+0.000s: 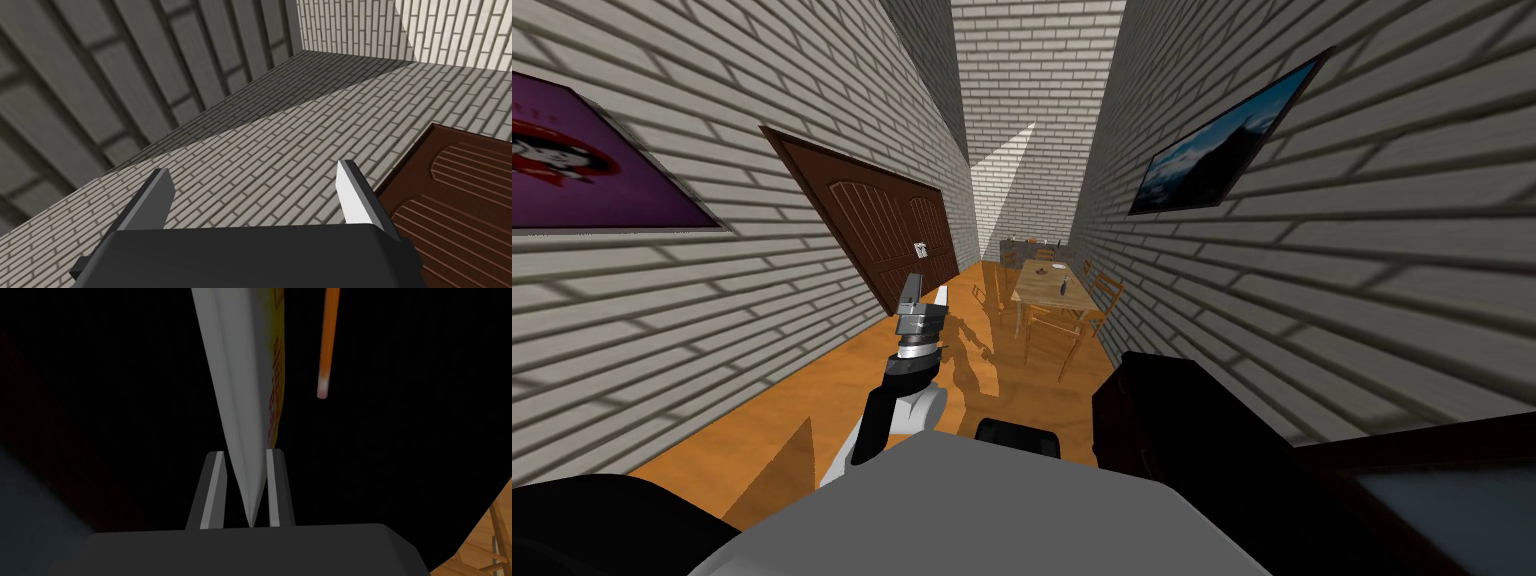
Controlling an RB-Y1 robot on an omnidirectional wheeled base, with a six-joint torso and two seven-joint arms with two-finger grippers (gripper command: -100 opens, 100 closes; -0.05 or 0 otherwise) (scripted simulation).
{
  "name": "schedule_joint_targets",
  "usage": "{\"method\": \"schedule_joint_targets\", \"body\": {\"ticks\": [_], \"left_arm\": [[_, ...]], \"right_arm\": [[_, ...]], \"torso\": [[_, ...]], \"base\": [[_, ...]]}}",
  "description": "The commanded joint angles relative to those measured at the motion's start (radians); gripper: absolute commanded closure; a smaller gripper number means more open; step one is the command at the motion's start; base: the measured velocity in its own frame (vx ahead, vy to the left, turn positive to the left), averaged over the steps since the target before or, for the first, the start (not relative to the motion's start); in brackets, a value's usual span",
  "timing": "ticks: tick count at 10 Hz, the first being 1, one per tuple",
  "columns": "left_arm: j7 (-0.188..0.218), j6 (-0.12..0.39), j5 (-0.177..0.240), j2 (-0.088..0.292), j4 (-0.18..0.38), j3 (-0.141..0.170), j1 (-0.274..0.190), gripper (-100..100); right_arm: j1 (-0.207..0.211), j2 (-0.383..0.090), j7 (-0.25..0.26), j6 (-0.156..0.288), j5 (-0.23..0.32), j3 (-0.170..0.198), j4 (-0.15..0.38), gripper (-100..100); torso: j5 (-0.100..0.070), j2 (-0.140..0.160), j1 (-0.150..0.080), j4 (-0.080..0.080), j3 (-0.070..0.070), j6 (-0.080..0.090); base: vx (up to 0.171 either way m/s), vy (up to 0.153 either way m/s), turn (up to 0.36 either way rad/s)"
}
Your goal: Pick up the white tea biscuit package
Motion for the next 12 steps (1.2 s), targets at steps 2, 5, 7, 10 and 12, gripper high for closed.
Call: {"method": "schedule_joint_targets", "body": {"ticks": [2, 5, 7, 10, 12], "left_arm": [[0.0, 0.0, 0.0, 0.0, 0.0, 0.0, 0.0, 0], [0.0, 0.0, 0.0, 0.0, 0.0, 0.0, 0.0, 0], [0.0, 0.0, 0.0, 0.0, 0.0, 0.0, 0.0, 0], [0.0, 0.0, 0.0, 0.0, 0.0, 0.0, 0.0, 0], [0.0, 0.0, 0.0, 0.0, 0.0, 0.0, 0.0, 0]], "right_arm": [[-0.013, 0.005, -0.004, -0.009, 0.005, 0.006, 0.038, 100], [0.001, -0.035, -0.056, -0.005, 0.044, -0.017, 0.006, 100], [0.005, -0.069, -0.111, -0.011, 0.087, -0.037, -0.008, 100], [0.012, -0.122, -0.193, -0.019, 0.151, -0.067, -0.028, 100], [0.014, -0.139, -0.22, -0.022, 0.172, -0.076, -0.034, 100]], "torso": [[0.0, 0.0, 0.0, 0.0, 0.0, 0.0], [0.002, 0.002, 0.005, 0.001, 0.001, 0.0], [0.002, 0.002, 0.004, 0.0, 0.001, 0.0], [0.004, 0.003, 0.007, 0.0, 0.002, 0.0], [0.004, 0.002, 0.007, 0.0, 0.001, 0.001]], "base": [[0.0, 0.0, 0.0], [-0.046, 0.038, 0.018], [-0.042, 0.031, 0.015], [-0.067, 0.053, 0.025], [-0.039, 0.031, 0.006]]}}
